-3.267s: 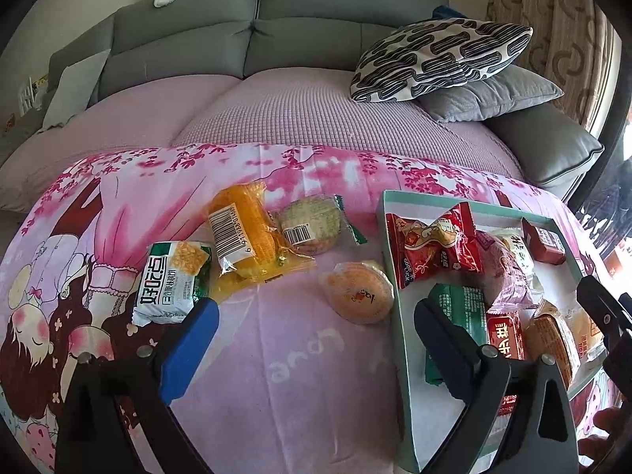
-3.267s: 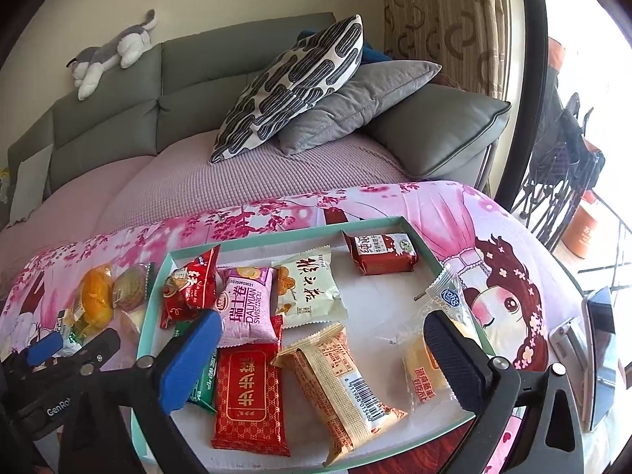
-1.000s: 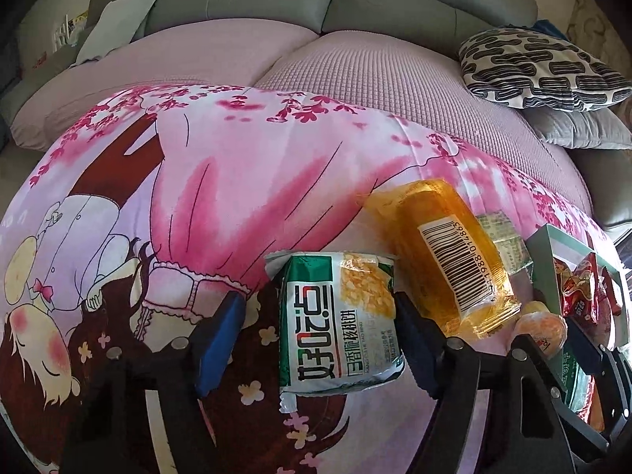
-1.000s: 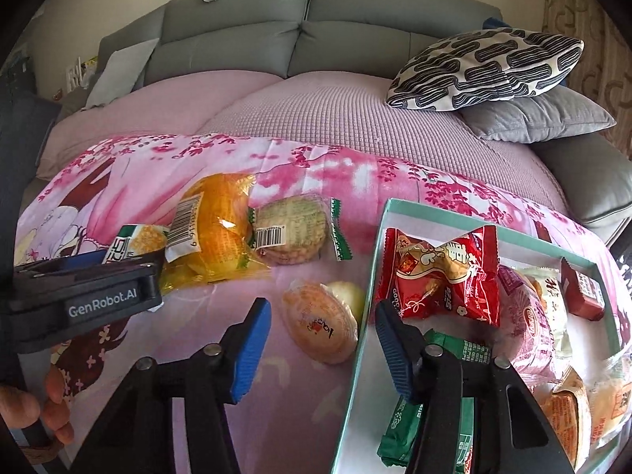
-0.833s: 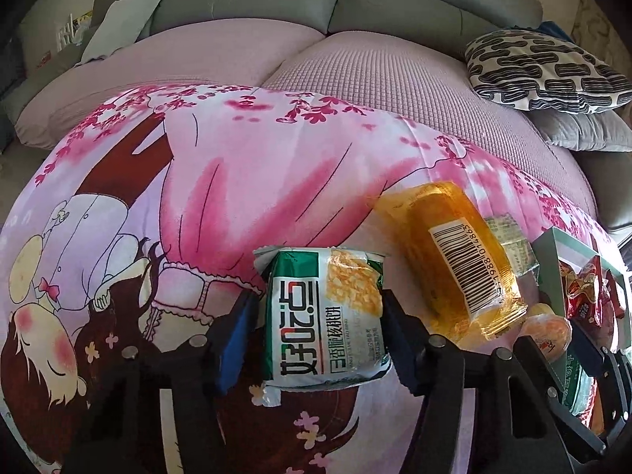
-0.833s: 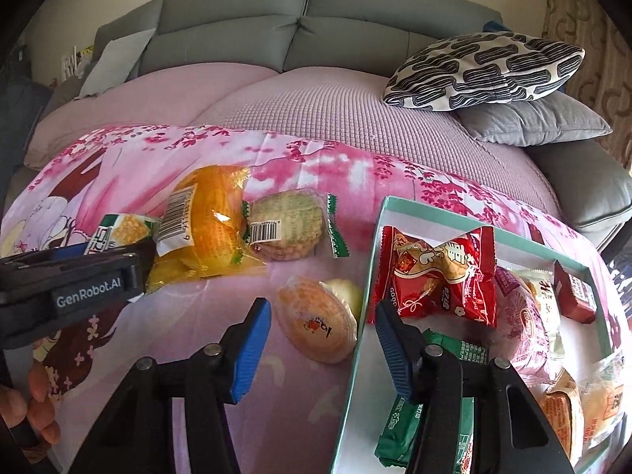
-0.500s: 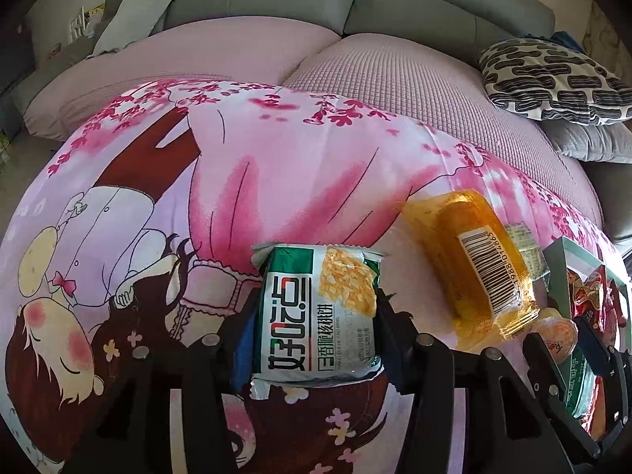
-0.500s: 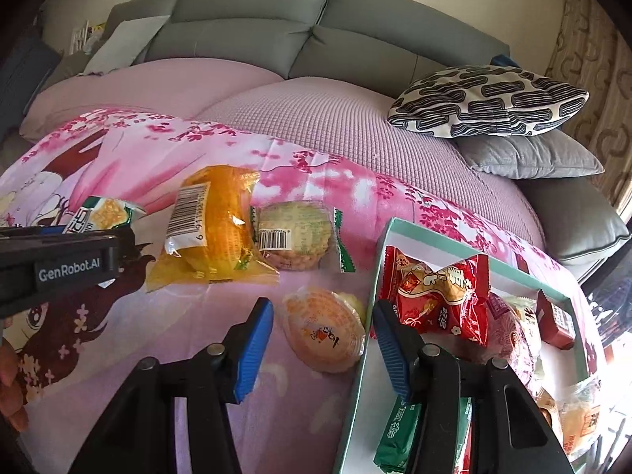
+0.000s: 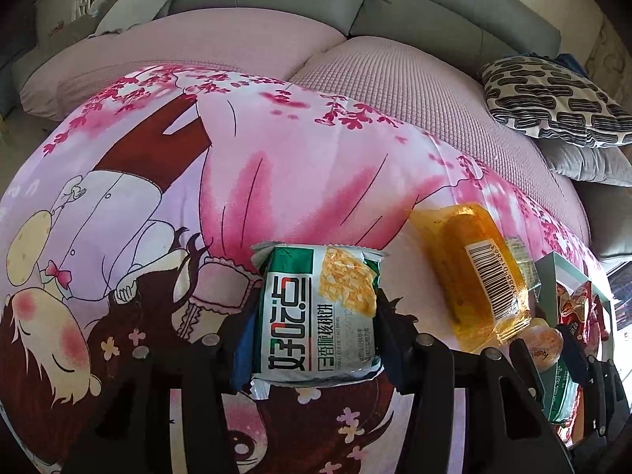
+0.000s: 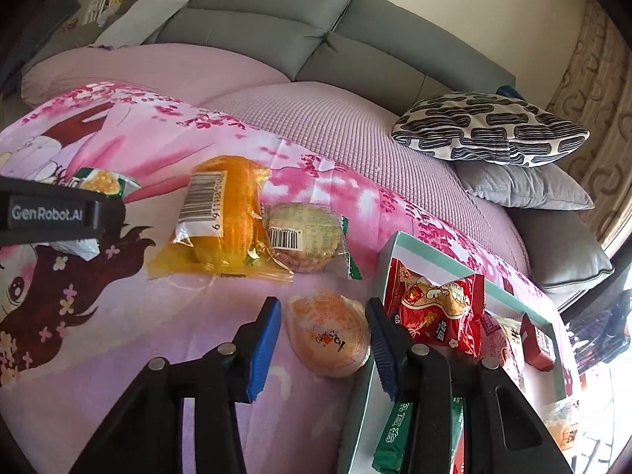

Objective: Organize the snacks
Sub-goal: 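Lower the right tool around the round orange pastry while the left tool holds the cracker packet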

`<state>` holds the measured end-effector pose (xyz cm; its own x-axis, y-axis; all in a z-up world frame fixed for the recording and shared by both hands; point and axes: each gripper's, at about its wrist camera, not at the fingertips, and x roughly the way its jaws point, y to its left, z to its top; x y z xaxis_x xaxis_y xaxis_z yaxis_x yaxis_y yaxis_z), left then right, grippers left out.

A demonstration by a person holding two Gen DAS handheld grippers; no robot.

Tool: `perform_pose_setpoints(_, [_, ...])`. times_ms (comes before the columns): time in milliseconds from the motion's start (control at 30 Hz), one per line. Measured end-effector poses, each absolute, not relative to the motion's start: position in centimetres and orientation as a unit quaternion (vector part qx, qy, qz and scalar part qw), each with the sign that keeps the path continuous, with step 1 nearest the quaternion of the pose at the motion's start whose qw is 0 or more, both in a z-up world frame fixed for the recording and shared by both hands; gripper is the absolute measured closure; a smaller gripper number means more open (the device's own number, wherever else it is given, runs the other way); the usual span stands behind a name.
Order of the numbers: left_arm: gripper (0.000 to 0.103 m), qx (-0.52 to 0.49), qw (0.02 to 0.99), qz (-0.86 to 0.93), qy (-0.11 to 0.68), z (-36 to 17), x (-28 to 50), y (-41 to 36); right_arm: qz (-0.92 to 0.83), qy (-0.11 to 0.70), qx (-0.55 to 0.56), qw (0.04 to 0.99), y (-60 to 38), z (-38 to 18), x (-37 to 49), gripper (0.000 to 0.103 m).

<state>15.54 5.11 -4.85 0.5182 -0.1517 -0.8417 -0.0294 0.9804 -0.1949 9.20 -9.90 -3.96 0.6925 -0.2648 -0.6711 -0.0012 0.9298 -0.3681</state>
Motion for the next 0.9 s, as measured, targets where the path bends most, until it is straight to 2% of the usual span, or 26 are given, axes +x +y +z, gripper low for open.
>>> perform_pose_setpoints(567, [0.049, -0.118, 0.863, -0.044, 0.490, -4.9, 15.7, 6.1, -0.126, 0.406, -0.274, 0.863, -7.9, -5.8, 10.2, 0.056])
perform_pose_setpoints(900, [0.051, -0.129, 0.863, -0.037, 0.487, -4.7, 15.5, 6.5, -0.119, 0.395, -0.243, 0.878, -8.3, -4.9, 9.5, 0.058])
